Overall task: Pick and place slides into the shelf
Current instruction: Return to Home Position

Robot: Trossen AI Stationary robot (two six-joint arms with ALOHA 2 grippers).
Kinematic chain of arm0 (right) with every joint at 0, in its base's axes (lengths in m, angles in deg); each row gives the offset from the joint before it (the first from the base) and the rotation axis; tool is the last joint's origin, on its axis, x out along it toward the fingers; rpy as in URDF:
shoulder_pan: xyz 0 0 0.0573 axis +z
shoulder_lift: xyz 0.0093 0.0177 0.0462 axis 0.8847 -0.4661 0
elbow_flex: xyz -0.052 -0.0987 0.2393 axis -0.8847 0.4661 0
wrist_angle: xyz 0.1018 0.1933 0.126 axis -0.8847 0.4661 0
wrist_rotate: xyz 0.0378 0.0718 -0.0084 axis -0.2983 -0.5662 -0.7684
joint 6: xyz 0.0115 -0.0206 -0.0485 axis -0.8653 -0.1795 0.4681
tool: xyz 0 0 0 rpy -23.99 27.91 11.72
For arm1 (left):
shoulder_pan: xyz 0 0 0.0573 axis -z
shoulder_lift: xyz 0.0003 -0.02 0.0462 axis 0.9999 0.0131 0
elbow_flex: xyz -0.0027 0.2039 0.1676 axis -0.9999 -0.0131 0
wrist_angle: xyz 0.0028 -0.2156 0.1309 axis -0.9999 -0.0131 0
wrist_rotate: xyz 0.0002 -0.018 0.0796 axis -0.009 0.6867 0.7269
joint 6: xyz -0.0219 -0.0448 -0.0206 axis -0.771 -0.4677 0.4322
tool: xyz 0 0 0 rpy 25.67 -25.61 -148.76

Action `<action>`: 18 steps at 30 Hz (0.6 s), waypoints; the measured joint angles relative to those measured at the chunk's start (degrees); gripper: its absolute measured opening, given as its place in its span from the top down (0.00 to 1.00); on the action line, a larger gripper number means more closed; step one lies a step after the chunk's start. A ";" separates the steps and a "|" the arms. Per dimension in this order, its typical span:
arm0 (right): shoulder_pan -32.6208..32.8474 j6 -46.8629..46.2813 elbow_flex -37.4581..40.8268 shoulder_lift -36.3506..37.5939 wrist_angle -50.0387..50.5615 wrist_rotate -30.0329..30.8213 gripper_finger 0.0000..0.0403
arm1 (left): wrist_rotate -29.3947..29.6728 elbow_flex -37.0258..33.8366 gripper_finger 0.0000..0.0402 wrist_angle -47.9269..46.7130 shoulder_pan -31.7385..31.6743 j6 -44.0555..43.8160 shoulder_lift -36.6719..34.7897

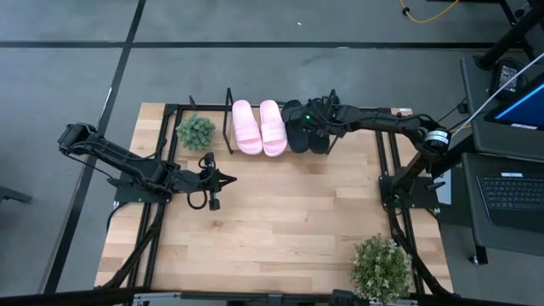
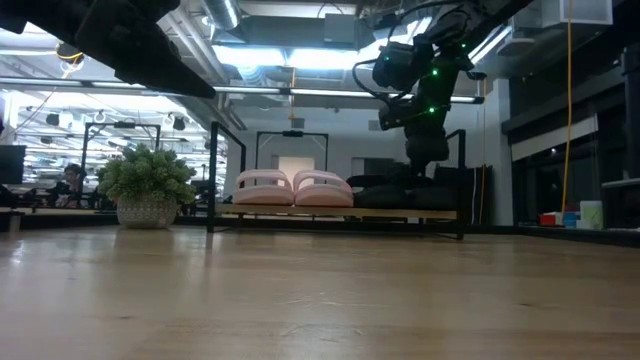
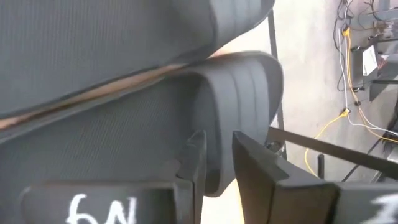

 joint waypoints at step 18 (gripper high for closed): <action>3.97 -2.86 -12.43 0.15 2.93 -2.19 0.99 | 0.94 0.00 1.00 4.51 -0.13 4.82 -0.44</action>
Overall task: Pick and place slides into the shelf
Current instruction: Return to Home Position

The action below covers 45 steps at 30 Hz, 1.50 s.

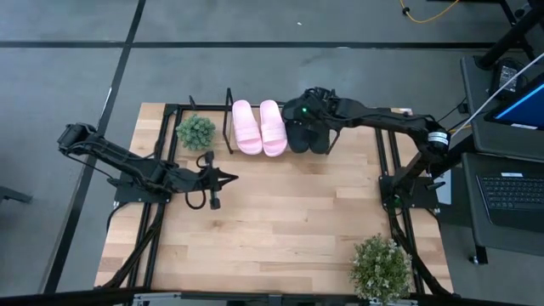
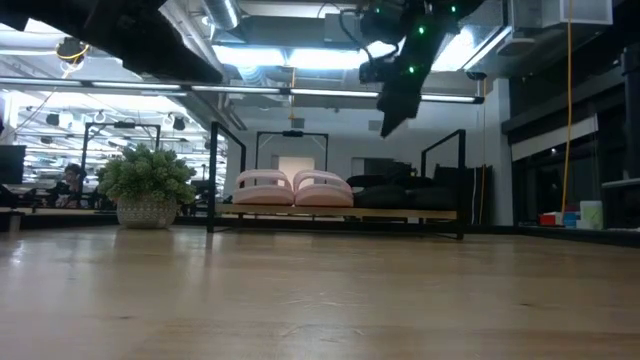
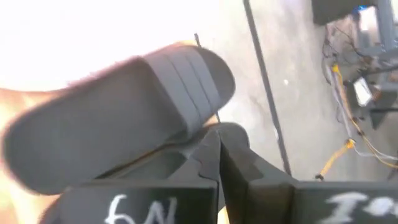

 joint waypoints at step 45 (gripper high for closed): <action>37.05 -22.16 55.82 40.22 -57.35 -14.75 0.99 | -26.66 -17.02 1.00 -12.26 -15.59 2.85 -52.39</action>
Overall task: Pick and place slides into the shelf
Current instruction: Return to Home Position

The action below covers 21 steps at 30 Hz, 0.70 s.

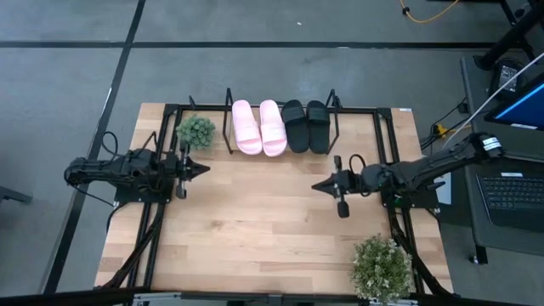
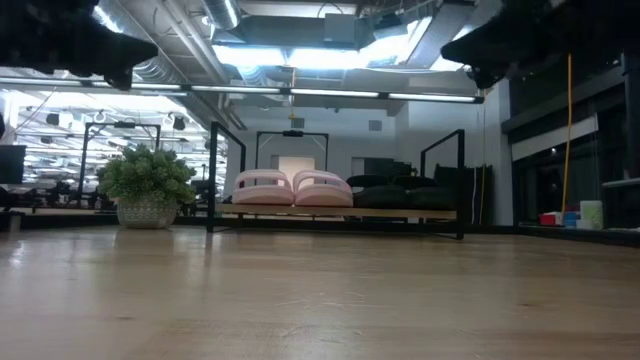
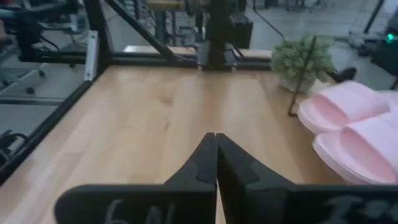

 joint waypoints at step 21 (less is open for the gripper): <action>1.39 1.23 11.79 -0.13 -19.52 -0.59 0.99 | -0.04 -8.09 1.00 8.43 -0.02 1.34 0.00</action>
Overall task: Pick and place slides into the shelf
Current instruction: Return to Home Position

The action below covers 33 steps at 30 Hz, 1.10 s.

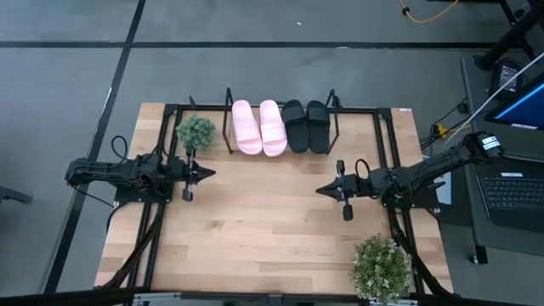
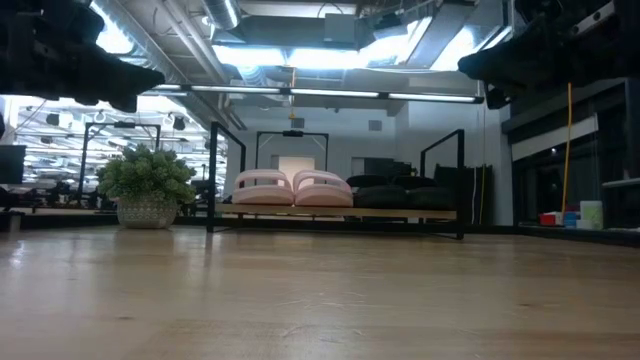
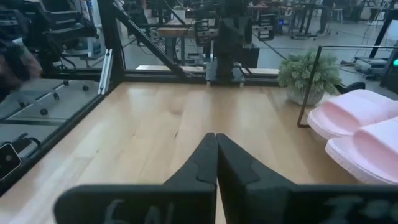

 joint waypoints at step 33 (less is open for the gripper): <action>-2.39 4.04 1.82 0.32 -3.41 4.06 0.97 | 0.96 0.00 1.00 0.11 -0.02 0.02 -0.01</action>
